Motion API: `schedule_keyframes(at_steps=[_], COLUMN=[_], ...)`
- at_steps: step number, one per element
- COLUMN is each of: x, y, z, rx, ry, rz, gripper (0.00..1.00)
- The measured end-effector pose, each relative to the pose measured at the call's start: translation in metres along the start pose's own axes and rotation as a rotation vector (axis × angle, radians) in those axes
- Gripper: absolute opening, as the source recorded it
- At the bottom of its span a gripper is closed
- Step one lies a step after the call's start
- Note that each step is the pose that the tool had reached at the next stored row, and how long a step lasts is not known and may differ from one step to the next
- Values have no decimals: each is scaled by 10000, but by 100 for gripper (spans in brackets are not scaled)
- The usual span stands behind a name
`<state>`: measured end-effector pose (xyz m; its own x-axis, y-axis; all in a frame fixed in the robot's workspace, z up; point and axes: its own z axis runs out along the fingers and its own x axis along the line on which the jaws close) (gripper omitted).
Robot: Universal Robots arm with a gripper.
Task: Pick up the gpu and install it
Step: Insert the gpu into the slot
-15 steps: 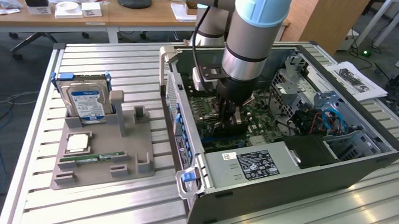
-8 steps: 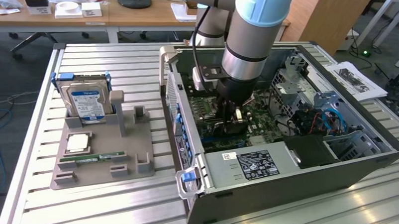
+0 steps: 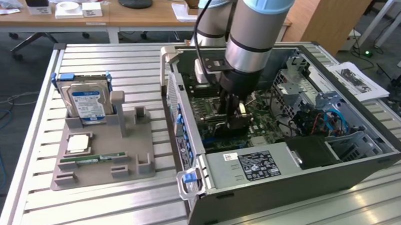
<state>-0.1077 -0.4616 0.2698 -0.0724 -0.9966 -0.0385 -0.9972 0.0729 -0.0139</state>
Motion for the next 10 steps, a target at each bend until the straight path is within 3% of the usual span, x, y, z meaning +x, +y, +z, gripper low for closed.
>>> schedule_keyframes(at_steps=[10], x=[-16], y=[-6], z=[-421], rx=[7], ry=[0], rz=[-1], gripper=[58])
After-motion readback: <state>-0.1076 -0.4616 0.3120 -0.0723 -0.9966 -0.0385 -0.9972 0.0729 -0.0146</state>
